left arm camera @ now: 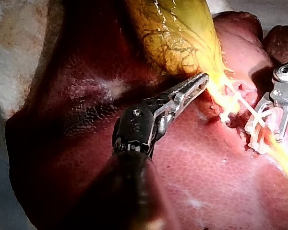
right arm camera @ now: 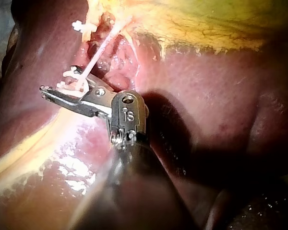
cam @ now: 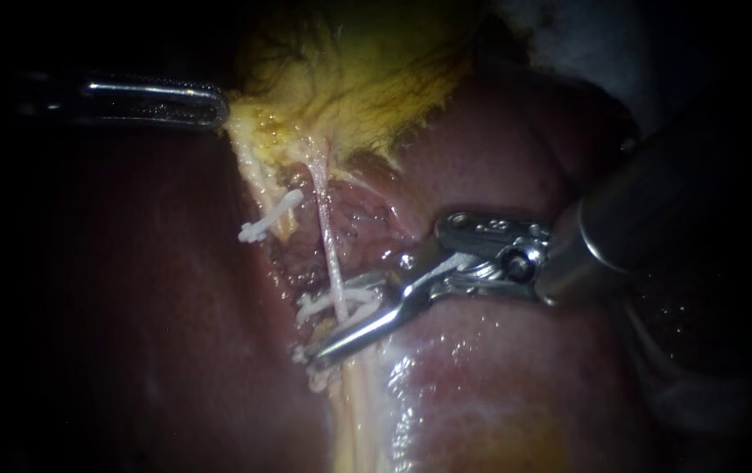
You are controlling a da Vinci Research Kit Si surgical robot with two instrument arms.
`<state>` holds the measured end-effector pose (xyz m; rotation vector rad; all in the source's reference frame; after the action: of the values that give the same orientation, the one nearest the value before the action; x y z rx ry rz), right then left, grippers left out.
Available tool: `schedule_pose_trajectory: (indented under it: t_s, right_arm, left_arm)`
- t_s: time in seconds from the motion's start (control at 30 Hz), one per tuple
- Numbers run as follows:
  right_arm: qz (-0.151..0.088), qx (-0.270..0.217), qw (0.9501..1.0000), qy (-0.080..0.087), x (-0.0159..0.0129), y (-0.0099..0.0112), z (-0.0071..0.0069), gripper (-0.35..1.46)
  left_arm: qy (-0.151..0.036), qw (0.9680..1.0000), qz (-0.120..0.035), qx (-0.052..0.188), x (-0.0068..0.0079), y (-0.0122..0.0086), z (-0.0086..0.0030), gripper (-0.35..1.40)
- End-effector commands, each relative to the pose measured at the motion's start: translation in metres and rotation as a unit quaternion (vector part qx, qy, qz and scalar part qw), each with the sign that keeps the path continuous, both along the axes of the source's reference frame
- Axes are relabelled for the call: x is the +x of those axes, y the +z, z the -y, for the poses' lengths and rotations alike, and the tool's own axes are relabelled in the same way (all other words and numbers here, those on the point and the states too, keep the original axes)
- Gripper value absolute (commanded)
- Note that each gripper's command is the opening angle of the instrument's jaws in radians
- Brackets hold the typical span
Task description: Clipping first clip right tube
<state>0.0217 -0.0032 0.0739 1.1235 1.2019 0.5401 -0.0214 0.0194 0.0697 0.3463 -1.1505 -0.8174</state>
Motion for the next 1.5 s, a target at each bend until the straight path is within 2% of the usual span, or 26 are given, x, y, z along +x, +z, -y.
schedule_pose_trajectory:
  t_s: [0.03, 0.37, 0.5, 0.7, 1.17, 1.5]
  right_arm:
    - [-0.007, 0.002, 1.0000, -0.002, 0.0001, 0.0000, 0.0002, 0.51]
    - [-0.057, 0.024, 0.9981, -0.005, 0.0005, -0.0004, 0.0013, 0.51]
    - [-0.066, 0.027, 0.9974, -0.009, 0.0006, -0.0006, 0.0015, 0.51]
    - [-0.082, 0.032, 0.9958, -0.023, 0.0007, -0.0010, 0.0018, 0.49]
    - [-0.085, 0.033, 0.9954, -0.029, 0.0006, -0.0012, 0.0019, 0.34]
    - [-0.087, 0.034, 0.9952, -0.030, 0.0006, -0.0008, 0.0016, 0.05]
  left_arm:
    - [0.000, 1.0000, 0.000, 0.000, 0.0000, 0.0000, 0.0000, -0.35]
    - [0.000, 1.0000, 0.000, 0.000, -0.0001, 0.0000, 0.0000, -0.35]
    - [0.000, 1.0000, 0.000, 0.000, -0.0001, 0.0000, 0.0000, -0.35]
    - [0.000, 1.0000, 0.000, 0.000, -0.0002, 0.0000, 0.0000, -0.35]
    - [-0.001, 1.0000, 0.000, 0.000, -0.0002, 0.0000, 0.0000, -0.35]
    - [-0.001, 1.0000, -0.001, 0.000, -0.0003, 0.0000, 0.0000, -0.35]
